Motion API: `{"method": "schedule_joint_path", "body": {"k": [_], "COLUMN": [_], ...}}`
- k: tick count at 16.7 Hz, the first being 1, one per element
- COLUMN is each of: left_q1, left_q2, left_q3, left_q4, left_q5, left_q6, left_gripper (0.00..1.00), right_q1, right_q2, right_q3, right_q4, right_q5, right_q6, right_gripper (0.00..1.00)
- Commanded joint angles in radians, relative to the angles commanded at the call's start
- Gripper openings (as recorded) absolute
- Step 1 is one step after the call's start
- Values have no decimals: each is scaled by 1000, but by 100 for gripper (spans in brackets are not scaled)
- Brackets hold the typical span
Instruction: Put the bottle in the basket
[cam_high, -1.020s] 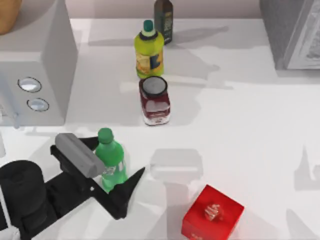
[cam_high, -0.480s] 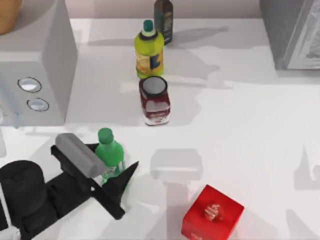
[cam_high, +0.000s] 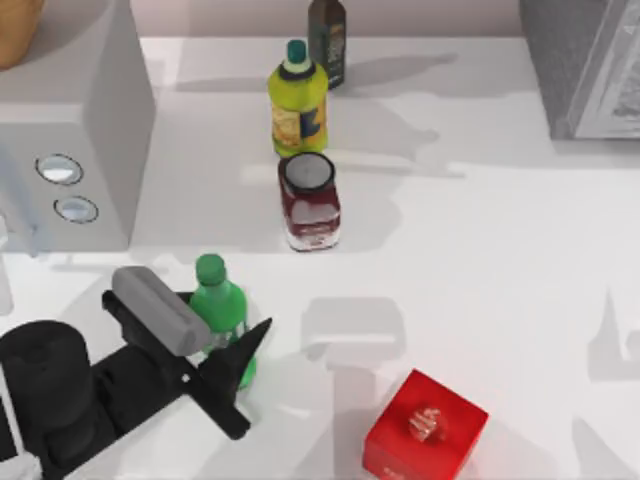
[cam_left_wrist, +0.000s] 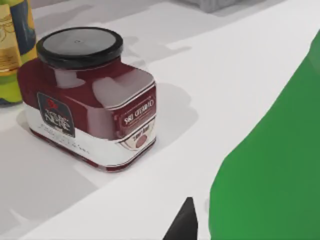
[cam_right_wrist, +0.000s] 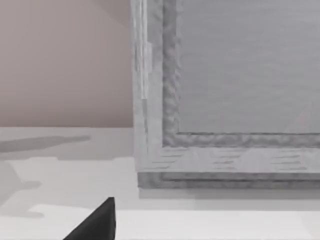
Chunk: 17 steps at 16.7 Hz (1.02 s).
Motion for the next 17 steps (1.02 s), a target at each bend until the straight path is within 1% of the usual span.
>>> {"method": "schedule_joint_path", "body": {"k": [8,10,13,17], "left_q1": [0,-7,-40,-125], "left_q2": [0,-6,-57,-227], "left_q3": [-1,-4,5,71], "left_q4": [0,-27,-146,-430], "left_q5": [0,-10,-50,-133], "left_q6": [1,-2,-12,-30], "left_gripper": [0,0,0,0], "right_q1": [0,0,0,0], "right_q2": [0,0,0,0], "right_q3": [0,0,0,0], "right_q4": [0,0,0,0], "right_q5": [0,0,0,0], "right_q6": [0,0,0,0], "right_gripper": [100,100,100,100]}}
